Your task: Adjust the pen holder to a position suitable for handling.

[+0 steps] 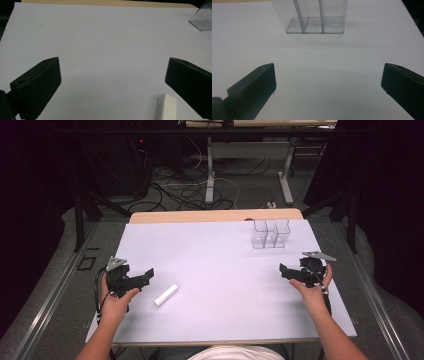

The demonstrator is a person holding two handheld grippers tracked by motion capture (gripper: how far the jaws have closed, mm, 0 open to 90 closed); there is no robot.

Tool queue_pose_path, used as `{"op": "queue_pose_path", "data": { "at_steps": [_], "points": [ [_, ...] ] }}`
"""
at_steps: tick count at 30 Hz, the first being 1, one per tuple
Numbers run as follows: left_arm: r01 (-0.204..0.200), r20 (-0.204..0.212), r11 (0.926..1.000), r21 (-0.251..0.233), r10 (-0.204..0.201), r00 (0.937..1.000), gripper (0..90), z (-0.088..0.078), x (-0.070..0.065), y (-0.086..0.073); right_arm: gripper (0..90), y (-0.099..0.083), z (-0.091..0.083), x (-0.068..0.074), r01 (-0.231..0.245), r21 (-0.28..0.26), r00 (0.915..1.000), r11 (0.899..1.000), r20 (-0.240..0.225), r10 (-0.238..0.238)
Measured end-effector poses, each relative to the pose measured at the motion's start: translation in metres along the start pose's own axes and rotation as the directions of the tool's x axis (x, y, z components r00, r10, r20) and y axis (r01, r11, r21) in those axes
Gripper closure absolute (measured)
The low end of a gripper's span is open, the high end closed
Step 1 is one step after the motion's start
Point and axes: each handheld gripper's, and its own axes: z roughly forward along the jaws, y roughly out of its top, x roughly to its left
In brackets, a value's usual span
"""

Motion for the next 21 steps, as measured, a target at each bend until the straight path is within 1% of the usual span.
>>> {"op": "queue_pose_path", "data": {
  "at_steps": [3,5,7,8,9,12,14,16,17,18,21],
  "points": [
    [-0.004,-0.001,1.0000,0.000,0.004,1.0000,0.4,0.001,0.000,0.000,0.0,0.000,0.000,-0.003,0.006,-0.013,1.0000,1.000,-0.005,-0.006],
    [-0.006,0.007,1.0000,-0.004,0.006,1.0000,0.4,0.001,0.000,-0.001,0.0,0.000,0.000,-0.003,-0.007,-0.006,0.9999,1.000,-0.007,0.007],
    [-0.010,0.002,0.9999,-0.005,0.010,0.9999,0.4,0.001,0.000,-0.001,0.0,0.001,0.001,-0.004,0.006,-0.026,1.0000,1.000,-0.008,-0.006],
    [-0.010,0.001,0.9999,-0.006,0.010,1.0000,0.4,0.001,0.000,-0.001,0.0,0.002,0.001,-0.004,-0.001,-0.033,0.9999,0.999,-0.011,0.001],
    [-0.007,0.000,1.0000,-0.005,0.007,1.0000,0.4,0.000,0.000,-0.001,0.0,0.003,0.001,-0.003,-0.001,-0.037,1.0000,0.999,-0.009,0.001],
    [-0.008,-0.001,1.0000,-0.005,0.008,1.0000,0.4,0.000,0.000,-0.001,0.0,0.006,0.002,-0.003,0.020,-0.048,0.9998,0.999,0.009,-0.019],
    [-0.010,-0.002,0.9999,-0.004,0.010,1.0000,0.4,0.000,-0.001,-0.001,0.0,0.007,0.003,-0.003,0.022,-0.052,0.9997,0.998,0.008,-0.021],
    [-0.014,-0.004,0.9999,-0.006,0.014,0.9999,0.4,-0.001,-0.002,-0.001,0.0,0.012,0.003,-0.002,0.035,-0.049,0.9993,0.998,0.009,-0.035],
    [-0.016,-0.005,0.9998,-0.006,0.016,0.9999,0.4,-0.001,-0.002,-0.001,0.0,0.015,0.003,-0.002,0.042,-0.051,0.9990,0.998,0.016,-0.041],
    [-0.018,-0.005,0.9998,-0.010,0.017,0.9998,0.4,-0.002,-0.003,-0.001,0.0,0.019,0.002,-0.002,0.043,-0.058,0.9990,0.997,0.013,-0.042],
    [-0.016,-0.007,0.9998,-0.010,0.016,0.9999,0.5,-0.003,-0.003,-0.001,1.1,0.032,-0.004,-0.003,0.051,-0.066,0.9984,0.997,0.026,-0.050]
  ]
}}
